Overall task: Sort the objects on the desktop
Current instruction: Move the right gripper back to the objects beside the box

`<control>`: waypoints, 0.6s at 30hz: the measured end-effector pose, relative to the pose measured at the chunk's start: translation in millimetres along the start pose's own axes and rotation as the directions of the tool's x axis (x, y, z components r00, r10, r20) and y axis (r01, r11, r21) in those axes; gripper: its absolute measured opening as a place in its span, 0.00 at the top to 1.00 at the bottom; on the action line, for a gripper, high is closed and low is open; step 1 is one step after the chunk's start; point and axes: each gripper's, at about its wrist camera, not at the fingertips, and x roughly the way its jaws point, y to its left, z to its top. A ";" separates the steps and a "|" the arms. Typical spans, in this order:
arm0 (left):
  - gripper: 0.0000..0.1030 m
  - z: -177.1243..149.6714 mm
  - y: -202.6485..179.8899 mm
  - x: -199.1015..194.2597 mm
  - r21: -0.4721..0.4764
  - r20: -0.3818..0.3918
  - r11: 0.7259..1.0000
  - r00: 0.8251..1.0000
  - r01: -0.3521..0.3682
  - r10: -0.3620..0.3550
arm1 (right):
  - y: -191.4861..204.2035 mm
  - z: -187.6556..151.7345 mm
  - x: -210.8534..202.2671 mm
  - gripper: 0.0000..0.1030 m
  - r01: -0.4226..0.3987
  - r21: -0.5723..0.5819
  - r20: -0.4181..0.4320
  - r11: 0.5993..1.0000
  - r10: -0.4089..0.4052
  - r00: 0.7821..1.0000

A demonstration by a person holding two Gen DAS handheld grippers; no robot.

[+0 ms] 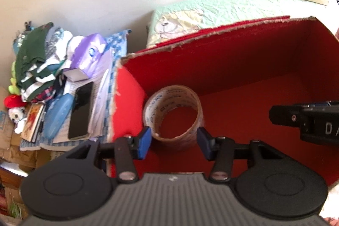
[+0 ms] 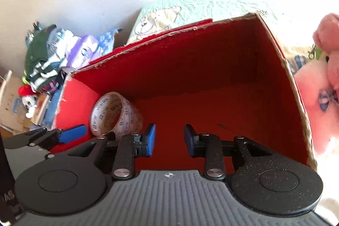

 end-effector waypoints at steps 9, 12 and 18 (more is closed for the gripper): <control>0.50 -7.2 -2.5 -51.3 -0.112 0.070 0.994 0.998 0.011 -0.004 | 2.7 -12.9 -32.5 0.67 -0.086 -0.080 0.084 0.993 0.093 0.992; 0.49 -8.4 -9.9 -50.9 -0.133 0.051 0.991 0.999 -0.008 0.015 | 4.2 -15.8 -35.9 0.67 -0.118 -0.115 0.084 0.986 0.128 0.988; 0.49 -14.4 -19.8 -52.0 -0.182 0.009 0.982 0.999 -0.041 0.043 | -6.6 -19.9 -34.7 0.67 -0.124 -0.117 0.070 0.985 0.133 0.989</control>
